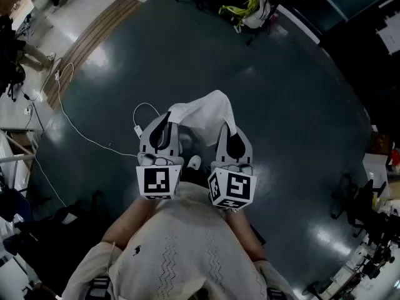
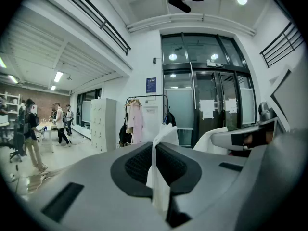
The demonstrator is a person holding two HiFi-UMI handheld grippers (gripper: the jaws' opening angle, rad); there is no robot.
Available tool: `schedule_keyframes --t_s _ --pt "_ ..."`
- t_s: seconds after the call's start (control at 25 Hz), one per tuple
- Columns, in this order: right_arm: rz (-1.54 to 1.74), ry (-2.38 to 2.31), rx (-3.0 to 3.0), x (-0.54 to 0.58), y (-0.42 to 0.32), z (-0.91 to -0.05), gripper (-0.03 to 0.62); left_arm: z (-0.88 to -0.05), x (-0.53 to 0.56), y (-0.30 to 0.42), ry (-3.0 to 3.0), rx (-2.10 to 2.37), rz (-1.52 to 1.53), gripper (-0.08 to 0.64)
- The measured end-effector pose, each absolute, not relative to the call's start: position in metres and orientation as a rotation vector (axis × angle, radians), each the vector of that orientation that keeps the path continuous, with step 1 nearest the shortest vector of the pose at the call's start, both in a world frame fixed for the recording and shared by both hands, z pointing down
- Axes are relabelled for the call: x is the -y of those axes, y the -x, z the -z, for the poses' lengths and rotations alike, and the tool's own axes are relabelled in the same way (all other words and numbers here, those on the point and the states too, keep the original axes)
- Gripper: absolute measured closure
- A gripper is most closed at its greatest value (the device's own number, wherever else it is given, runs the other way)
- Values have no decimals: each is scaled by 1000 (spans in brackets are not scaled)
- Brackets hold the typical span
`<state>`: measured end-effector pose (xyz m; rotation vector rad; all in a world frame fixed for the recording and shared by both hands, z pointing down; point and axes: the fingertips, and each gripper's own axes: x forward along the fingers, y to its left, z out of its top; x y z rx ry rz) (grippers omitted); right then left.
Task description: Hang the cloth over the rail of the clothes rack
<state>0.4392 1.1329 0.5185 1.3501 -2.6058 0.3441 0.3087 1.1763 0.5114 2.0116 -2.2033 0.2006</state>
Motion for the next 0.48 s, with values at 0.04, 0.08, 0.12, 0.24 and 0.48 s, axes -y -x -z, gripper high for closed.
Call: schedule_keyframes --t_s 0.04,0.08,0.12,0.24,0.48 --pt "-329 -1344 2605 -1129 -441 -519 571 -513 -1173 -309 -2008 2209 -202 540" --pt "-318 -1339 2605 -1125 -442 -520 571 -515 -1169 -310 -2003 2213 -203 540" --pt "-312 -1337 2603 -1121 -444 -521 571 -516 -1165 -309 -1999 2214 -202 540" --pt "-316 -1340 2594 -1107 -443 -524 571 -519 -1150 -304 -1989 2209 -184 540" --pt "-322 -1323 2580 -1059 -403 -535 571 -530 -1104 -264 -1956 2203 -152 540"
